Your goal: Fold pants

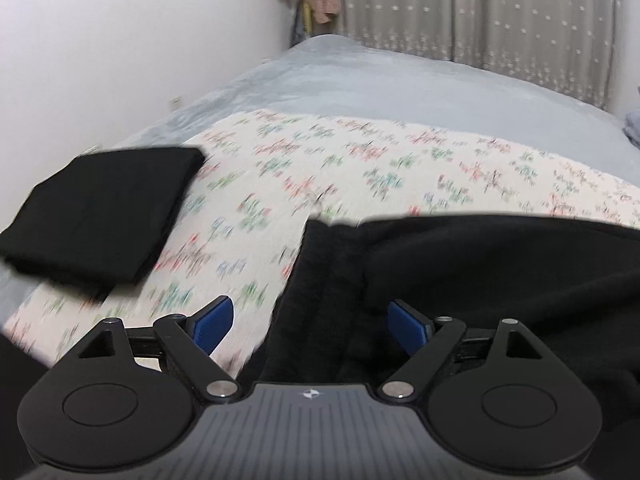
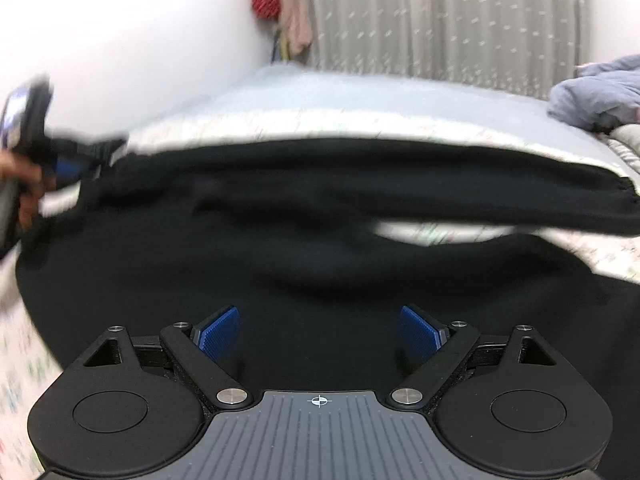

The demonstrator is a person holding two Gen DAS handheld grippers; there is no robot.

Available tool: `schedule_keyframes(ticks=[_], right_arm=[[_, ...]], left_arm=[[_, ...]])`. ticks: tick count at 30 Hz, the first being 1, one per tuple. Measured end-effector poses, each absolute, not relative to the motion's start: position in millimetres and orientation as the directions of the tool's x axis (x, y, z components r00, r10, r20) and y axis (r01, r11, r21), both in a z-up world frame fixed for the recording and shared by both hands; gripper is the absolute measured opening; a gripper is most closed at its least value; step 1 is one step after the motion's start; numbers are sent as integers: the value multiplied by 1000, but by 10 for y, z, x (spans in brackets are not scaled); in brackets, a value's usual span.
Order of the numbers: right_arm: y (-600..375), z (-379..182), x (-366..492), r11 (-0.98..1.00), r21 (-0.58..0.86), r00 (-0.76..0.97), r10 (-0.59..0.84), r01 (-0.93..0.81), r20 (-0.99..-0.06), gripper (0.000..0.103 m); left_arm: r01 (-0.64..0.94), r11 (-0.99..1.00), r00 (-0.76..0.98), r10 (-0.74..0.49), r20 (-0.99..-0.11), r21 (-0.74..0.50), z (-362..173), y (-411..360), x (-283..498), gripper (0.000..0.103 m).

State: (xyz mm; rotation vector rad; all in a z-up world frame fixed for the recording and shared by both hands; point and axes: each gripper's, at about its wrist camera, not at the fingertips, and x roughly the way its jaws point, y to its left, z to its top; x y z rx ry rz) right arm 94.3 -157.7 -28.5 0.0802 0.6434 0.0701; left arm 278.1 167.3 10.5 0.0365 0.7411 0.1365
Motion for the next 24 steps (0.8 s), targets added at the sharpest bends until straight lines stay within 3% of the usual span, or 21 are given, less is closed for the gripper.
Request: schedule_keyframes(ticks=[2,5,9,13,17,21,23,24], right_arm=[[-1800,-138,993,992,121,811,88,-21,-579,90],[-2213,55,1142,998,41,820,-20,53,-571,90],[-3107,297,1417,979,109,825,-85,175,-559,90],[-4011,425,1866,948,55,789,-228,313,-570,89],[-4833,291,2383,902,-12,706,-346,432,-618,86],[-5389,-9,2817,869,-16,644,-378,494,-665,71],[-5545,-120,2987,862,-10,632,-380,507,-675,66],[-5598,-188,3079,863,-10,629,-376,505,-680,60]], left_arm=[[-120,991,733,128,-668,59,164,1729,2988,98],[-63,998,718,39,-695,-9,176,1768,3269,98],[-31,999,697,52,-715,42,39,1702,3512,98],[-28,998,667,58,-743,52,-189,1651,3670,97],[-43,998,661,69,-747,54,-292,1633,3752,89],[-43,997,680,77,-729,65,-296,1620,3779,73],[-30,997,688,71,-722,70,-296,1603,3772,69],[-23,997,694,73,-716,80,-295,1583,3758,66]])
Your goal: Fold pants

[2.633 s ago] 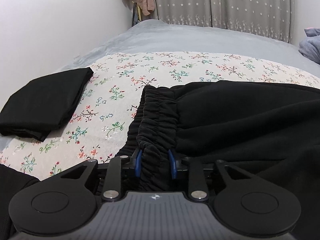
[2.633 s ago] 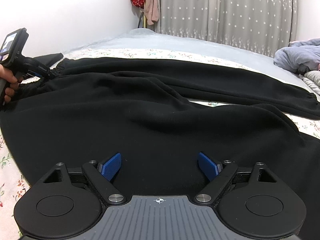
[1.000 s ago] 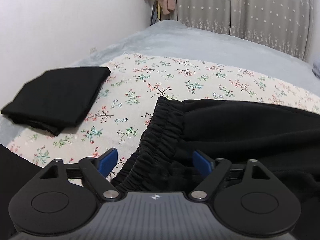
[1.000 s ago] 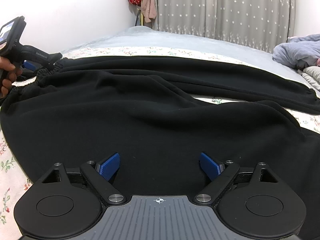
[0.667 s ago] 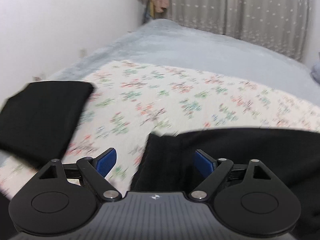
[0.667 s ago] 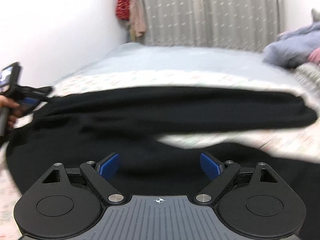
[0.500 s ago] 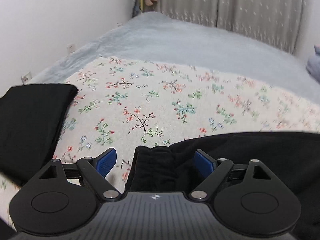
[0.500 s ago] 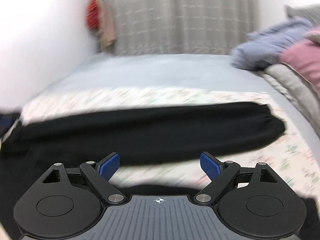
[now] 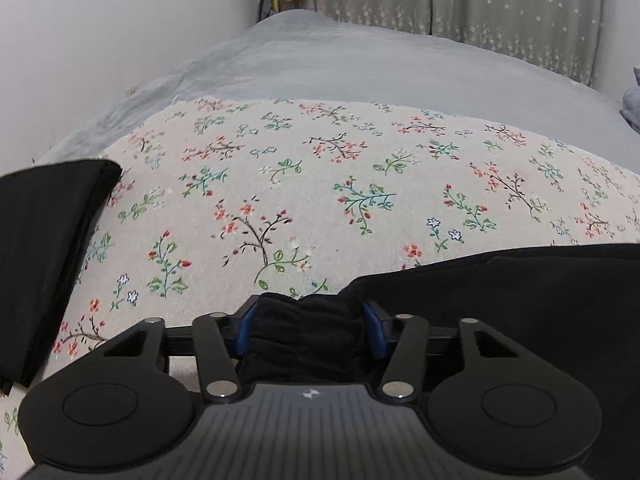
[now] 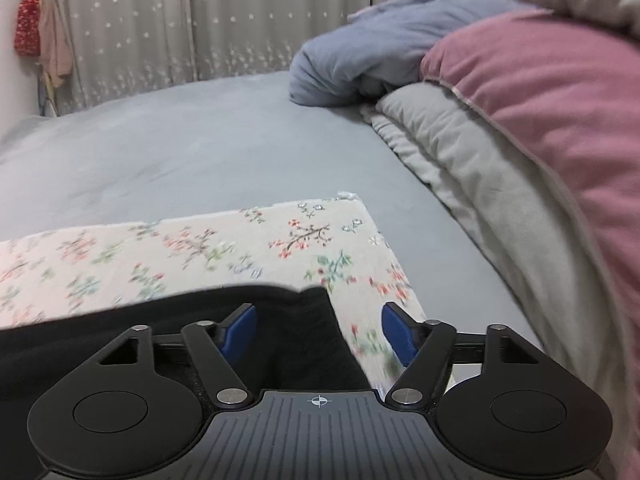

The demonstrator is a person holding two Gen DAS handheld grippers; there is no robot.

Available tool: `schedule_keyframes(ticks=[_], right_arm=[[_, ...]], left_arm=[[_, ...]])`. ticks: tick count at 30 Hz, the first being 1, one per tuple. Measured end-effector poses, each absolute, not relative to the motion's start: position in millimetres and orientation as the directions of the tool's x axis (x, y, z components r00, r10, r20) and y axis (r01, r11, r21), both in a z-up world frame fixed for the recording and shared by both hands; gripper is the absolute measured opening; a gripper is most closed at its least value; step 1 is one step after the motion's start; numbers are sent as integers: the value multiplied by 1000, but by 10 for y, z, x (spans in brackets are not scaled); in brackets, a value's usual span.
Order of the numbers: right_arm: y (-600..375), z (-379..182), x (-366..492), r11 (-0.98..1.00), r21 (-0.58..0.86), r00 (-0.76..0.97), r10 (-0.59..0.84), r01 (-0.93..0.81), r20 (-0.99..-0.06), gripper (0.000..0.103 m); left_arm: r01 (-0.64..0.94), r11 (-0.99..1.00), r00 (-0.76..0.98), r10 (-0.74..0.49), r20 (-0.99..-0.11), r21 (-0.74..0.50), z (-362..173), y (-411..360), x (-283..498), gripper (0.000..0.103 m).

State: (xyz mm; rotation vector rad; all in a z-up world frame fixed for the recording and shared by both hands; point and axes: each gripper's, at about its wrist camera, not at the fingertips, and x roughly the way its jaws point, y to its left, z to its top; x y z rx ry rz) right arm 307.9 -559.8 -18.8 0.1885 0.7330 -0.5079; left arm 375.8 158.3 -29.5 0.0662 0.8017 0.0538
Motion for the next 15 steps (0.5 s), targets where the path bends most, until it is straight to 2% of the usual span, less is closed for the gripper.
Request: schedule_keyframes(ticks=[1,2,3,4,6,10,15], right_arm=[[-5614,-262,3165,866,-31,614,-379,500,-692,51],[-5627,-347,3275,865,-76,582,-396,495,-711,28],[-5629,-435,3376,874,-104,562,-393,475,-728,20],[-5587,-477,3434,876,-122,558,-399,467,-728,18],[-5489,-435,3477,853,-149,563,-451,500,-693,7],[-5601,-34,3322,794,10,625,-470,608,-624,6],[-5428,300,3298,809,-64,626,-499,584,-600,6]], left_arm=[[-16,996,700,76,-710,91,-292,1563,3744,65],[-19,995,703,80,-707,95,-281,1558,3740,62],[-29,996,701,84,-708,89,-265,1580,3758,60],[-50,996,699,87,-710,72,-233,1627,3772,60],[-83,996,713,68,-698,12,-117,1763,3794,58],[-92,996,728,60,-683,-11,22,1813,3801,58],[-125,990,753,55,-655,-60,120,1927,3720,57]])
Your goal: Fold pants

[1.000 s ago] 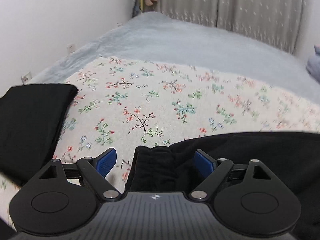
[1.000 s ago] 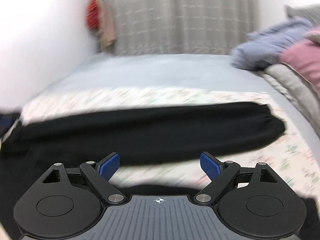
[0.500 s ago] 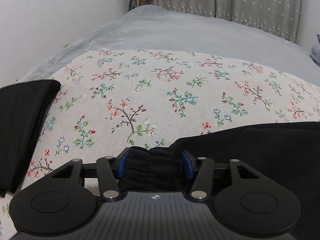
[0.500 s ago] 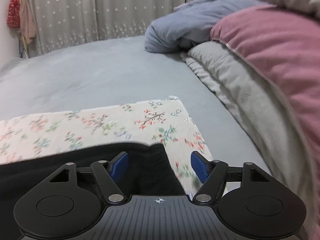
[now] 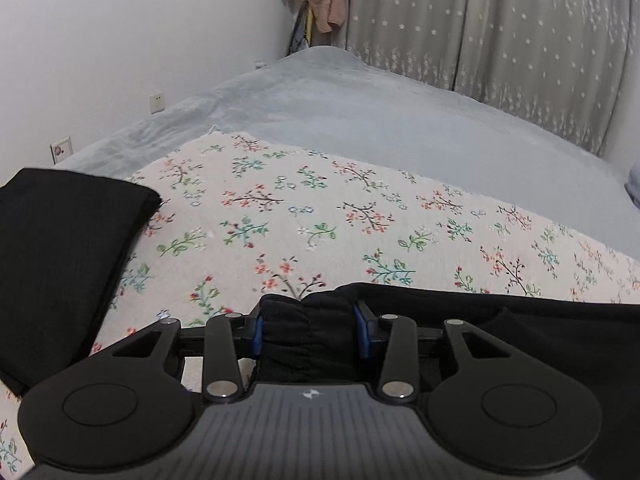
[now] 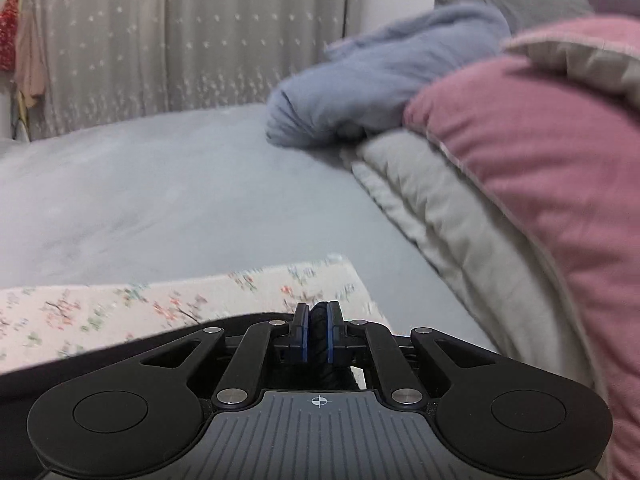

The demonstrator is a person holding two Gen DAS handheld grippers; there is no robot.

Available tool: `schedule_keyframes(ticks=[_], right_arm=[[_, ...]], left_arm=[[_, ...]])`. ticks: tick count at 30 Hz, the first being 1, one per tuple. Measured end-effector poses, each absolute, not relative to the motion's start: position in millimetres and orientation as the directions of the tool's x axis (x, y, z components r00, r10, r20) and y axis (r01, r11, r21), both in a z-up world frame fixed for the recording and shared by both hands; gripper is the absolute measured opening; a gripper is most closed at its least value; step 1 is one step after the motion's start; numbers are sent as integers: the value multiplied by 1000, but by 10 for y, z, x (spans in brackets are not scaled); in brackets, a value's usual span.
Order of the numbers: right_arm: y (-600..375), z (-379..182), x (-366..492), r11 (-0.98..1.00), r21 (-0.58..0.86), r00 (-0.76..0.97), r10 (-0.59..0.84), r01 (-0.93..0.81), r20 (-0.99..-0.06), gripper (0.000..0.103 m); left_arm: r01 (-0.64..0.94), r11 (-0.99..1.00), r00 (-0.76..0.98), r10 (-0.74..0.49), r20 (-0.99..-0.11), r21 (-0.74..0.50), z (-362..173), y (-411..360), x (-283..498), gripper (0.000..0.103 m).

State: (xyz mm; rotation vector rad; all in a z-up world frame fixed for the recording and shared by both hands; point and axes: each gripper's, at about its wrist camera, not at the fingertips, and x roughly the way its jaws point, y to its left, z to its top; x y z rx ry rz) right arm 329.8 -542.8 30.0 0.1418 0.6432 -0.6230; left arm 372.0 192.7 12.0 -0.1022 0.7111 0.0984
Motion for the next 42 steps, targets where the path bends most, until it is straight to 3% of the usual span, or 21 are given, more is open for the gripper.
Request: schedule_keyframes(ticks=[5,9,13,16,19,22,24,25,28,29,32,33,36,39,42], right_arm=[[-5315,386,3250,812,-87,629,-511,578,-586,6],[-5243,839,2919,831,-3,709,-476,556,-520,6],[-5120,1291,2133,858,93,806,-431,505,-405,6],[-5021,1204,1183,879,187,868,-360,439,-341,6],[-4965,702,343,884,199,847,-308,423,-433,6],[-4941,101,-296,874,207,790,-266,439,-552,7],[-4918,-152,-570,872,211,765,-243,441,-596,7],[-4903,-224,-641,875,202,752,-237,441,-615,8],[-4846,-275,-715,867,146,701,-273,476,-659,21],[-4827,-246,-708,849,103,663,-323,518,-675,28],[-4793,-69,-777,790,105,624,-386,604,-680,66],[-4765,-10,-831,758,146,629,-399,636,-668,70],[-4649,132,-924,668,350,686,-338,657,-644,70],[-4420,122,-679,645,480,736,-198,595,-647,69],[-4277,-50,-346,589,508,704,-154,629,-694,68]], left_arm=[[-124,988,777,40,-628,-90,358,1977,3529,57],[-109,986,818,18,-575,-124,666,2056,3249,57],[-64,978,873,-41,-485,-199,720,2330,2621,57],[-4,987,845,-83,-528,-161,420,2481,2172,58],[28,987,796,-118,-594,-158,148,2587,1879,61],[48,984,780,-144,-609,-171,123,2631,1665,72],[24,989,772,-112,-625,-148,152,2682,1581,97],[5,989,770,-100,-631,-150,171,2743,1530,101],[-32,969,755,-137,-642,-244,261,2957,1384,102],[-61,958,764,-137,-631,-281,301,3023,1306,102],[-170,870,806,-148,-574,-463,457,3271,1084,102],[-192,815,816,-177,-551,-546,485,3331,1029,102],[-190,754,790,-263,-554,-629,494,3163,1054,102],[-187,809,740,-258,-622,-558,435,2762,1170,103],[-221,836,704,-221,-675,-503,246,2487,1334,103]])
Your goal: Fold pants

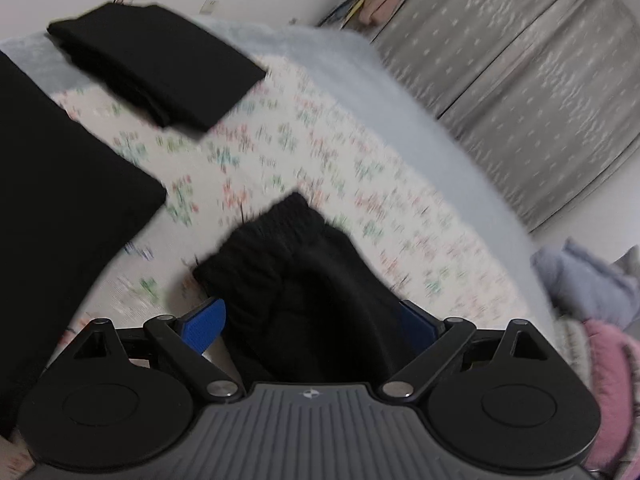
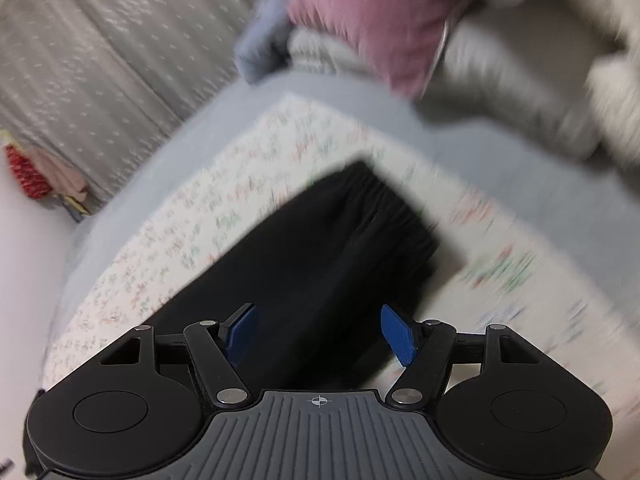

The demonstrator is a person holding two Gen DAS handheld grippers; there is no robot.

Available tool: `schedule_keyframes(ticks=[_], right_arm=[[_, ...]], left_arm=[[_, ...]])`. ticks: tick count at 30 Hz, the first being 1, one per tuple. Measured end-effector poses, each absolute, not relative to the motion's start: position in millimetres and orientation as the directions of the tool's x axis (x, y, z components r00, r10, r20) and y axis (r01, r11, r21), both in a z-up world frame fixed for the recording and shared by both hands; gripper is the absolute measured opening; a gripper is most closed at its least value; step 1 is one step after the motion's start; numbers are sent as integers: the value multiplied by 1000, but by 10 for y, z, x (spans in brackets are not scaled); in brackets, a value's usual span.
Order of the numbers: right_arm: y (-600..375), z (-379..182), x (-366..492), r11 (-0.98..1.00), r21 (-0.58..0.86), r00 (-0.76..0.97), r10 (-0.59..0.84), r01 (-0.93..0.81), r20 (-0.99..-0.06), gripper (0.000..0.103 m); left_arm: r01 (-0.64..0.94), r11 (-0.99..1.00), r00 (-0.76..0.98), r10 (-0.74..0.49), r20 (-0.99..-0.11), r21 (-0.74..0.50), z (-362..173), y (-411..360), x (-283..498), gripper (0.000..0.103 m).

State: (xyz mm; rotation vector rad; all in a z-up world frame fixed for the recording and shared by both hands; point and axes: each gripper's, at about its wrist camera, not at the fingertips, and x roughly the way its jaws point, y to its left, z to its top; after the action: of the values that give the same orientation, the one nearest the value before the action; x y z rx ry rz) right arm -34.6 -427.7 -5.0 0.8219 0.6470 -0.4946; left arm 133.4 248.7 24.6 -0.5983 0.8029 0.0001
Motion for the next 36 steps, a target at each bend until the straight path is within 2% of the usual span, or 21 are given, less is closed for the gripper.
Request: schedule_keyframes(ticks=[1,2,3,4,5,6,7,10,12,14,17,19,21,22,25,27,31,33,36], right_arm=[[-4241,-125,-248,568,501,685,-161,653,-710,67],[-4217,-203,-180,545,511,682,-164,665,-713,58],[-4201,-275,-120,533,517,682,-166,670,-712,40],[-4175,-339,-48,532,488,659,-188,692,-728,30],[-4157,-383,-14,528,459,637,-218,714,-740,18],[-4158,-403,-22,525,461,640,-228,716,-734,11],[-4177,-368,-5,527,469,649,-228,709,-726,5],[-4275,-111,-94,531,545,728,-229,649,-646,3],[-4228,163,-203,557,573,778,-244,601,-579,3],[-4143,297,-287,582,560,784,-247,590,-569,3],[-4042,46,-342,625,459,719,-250,632,-648,3],[-4055,-263,-337,619,408,648,-222,671,-729,3],[-4071,-390,-392,608,416,639,-203,676,-742,4],[-4064,-341,-386,616,410,640,-207,673,-740,5],[-3999,-231,-339,676,332,621,-238,658,-747,20],[-3979,-242,-408,675,282,597,-292,682,-748,40],[-3967,-115,-612,592,251,564,-432,766,-704,43],[-3891,11,-607,588,184,543,-522,788,-658,46],[-3551,174,-447,692,82,606,-561,717,-564,52]], left_arm=[[-237,844,687,-204,-697,-480,172,2421,1398,103],[-261,855,674,-171,-718,-449,111,2364,1455,101],[-288,863,672,-127,-729,-415,59,2323,1511,88],[-310,869,673,-86,-735,-385,24,2297,1565,78],[-322,874,674,-58,-737,-363,20,2299,1616,54],[-312,875,681,-66,-729,-371,42,2340,1636,44],[-298,866,697,-90,-711,-402,88,2377,1659,42],[-261,841,764,-119,-634,-473,286,2497,1532,38],[-253,855,772,-105,-627,-453,300,2487,1458,38],[-262,873,737,-95,-669,-412,188,2495,1393,38],[-296,874,648,-113,-753,-386,-96,2601,1386,41],[-314,851,639,-138,-757,-421,-158,2695,1361,50],[-302,861,647,-130,-752,-409,-104,2734,1333,71],[-298,871,649,-116,-752,-392,-50,2746,1319,75],[-289,879,682,-90,-726,-380,140,2825,1203,83],[-292,886,723,-43,-690,-361,304,2870,1165,91],[-285,901,739,-11,-674,-328,419,2857,1344,97],[-284,906,694,-32,-719,-315,340,2767,1469,98],[-413,859,599,6,-801,-302,229,2710,1401,98]])
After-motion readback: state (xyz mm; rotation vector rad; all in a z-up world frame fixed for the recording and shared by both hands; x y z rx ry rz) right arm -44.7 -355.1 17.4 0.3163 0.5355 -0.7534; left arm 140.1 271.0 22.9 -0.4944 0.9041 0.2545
